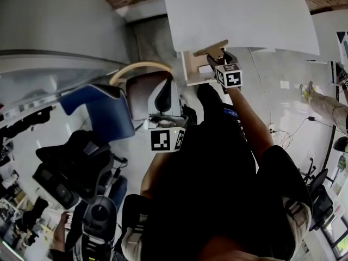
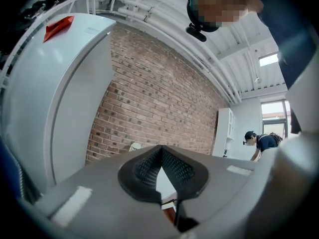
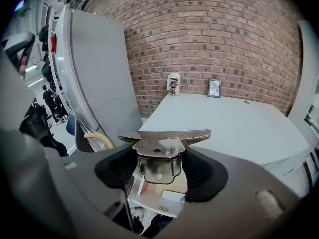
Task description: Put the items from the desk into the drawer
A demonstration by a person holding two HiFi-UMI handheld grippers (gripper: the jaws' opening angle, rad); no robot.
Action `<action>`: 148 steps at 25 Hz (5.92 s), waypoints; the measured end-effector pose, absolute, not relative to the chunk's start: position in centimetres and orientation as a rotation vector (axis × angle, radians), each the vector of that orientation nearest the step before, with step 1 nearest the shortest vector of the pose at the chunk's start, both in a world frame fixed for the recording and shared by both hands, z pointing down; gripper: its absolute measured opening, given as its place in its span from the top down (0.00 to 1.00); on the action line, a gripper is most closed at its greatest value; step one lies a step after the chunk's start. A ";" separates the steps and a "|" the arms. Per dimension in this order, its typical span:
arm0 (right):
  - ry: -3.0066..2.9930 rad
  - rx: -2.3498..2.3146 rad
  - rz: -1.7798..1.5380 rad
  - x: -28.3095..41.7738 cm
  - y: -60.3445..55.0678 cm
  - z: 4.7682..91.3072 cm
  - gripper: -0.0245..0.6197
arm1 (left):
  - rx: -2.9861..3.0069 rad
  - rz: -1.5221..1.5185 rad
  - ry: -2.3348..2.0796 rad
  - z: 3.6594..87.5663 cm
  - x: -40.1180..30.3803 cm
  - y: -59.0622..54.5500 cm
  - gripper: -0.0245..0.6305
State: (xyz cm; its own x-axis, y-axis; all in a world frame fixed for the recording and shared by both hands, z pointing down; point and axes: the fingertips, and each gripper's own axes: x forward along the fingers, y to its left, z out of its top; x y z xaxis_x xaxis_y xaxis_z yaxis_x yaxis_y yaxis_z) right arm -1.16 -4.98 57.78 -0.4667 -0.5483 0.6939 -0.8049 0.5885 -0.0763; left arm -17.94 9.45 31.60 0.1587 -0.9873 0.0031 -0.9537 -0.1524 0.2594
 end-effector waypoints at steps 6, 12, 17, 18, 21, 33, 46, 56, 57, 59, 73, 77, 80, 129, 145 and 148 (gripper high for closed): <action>-2.161 1.042 0.593 0.7 -0.6 59.1 0.52 | 2.240 -0.240 -1.850 32.6 -15.9 10.6 0.94; -2.114 1.010 0.690 2.1 1.8 62.9 0.52 | 2.245 -0.210 -1.810 34.1 -13.8 10.3 0.94; -2.059 0.956 0.768 0.7 3.2 67.9 0.52 | 2.236 -0.153 -1.811 35.9 -14.4 9.8 0.94; -2.041 0.944 0.788 0.6 3.2 69.1 0.52 | 2.226 -0.147 -1.818 36.4 -14.4 9.5 0.94; -1.966 0.927 0.884 0.8 3.1 72.8 0.52 | 2.195 -0.128 -1.837 37.9 -14.4 8.4 0.94; -1.779 0.858 1.044 3.9 1.4 83.4 0.52 | 2.108 -0.071 -1.855 44.5 -11.6 3.7 0.94; -1.563 0.810 1.150 5.4 0.6 90.4 0.52 | 2.065 -0.020 -1.832 49.1 -10.8 0.9 0.94; -1.470 0.750 1.111 4.0 -1.2 90.9 0.52 | 2.042 0.001 -1.814 49.1 -11.4 1.1 0.94; -1.469 0.744 1.103 3.9 -1.3 91.0 0.52 | 2.039 0.001 -1.816 49.2 -11.4 1.2 0.94; -1.466 0.740 1.089 4.2 -1.4 91.6 0.52 | 2.033 0.001 -1.816 49.6 -11.1 1.1 0.94; -1.438 0.784 1.045 5.4 -2.4 95.3 0.52 | 1.979 0.015 -1.814 52.7 -12.1 1.0 0.94; -1.435 0.803 1.045 5.4 -2.6 95.7 0.52 | 1.980 0.022 -1.806 53.1 -11.9 1.4 0.94; -1.447 0.815 1.030 5.4 -2.9 95.4 0.54 | 1.982 0.016 -1.805 52.9 -11.7 1.6 0.94; -2.433 1.112 0.636 7.2 -3.9 45.0 0.96 | 2.312 -0.164 -1.880 30.6 -9.1 4.6 0.94; -2.613 1.180 0.545 7.7 -1.8 37.1 0.96 | 2.341 -0.192 -1.880 29.3 -8.9 4.4 0.94; -2.621 1.175 0.537 7.7 -1.7 37.0 0.96 | 2.346 -0.192 -1.878 29.2 -8.8 4.4 0.94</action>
State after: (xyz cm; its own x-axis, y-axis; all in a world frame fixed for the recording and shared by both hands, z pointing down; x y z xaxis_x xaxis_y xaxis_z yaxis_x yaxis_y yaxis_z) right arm 7.69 -1.67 37.04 -0.6565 -0.6728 0.3411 -0.7527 0.6138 -0.2380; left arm -8.79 4.42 29.23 0.2175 -0.9759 -0.0181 -0.9593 -0.2171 0.1807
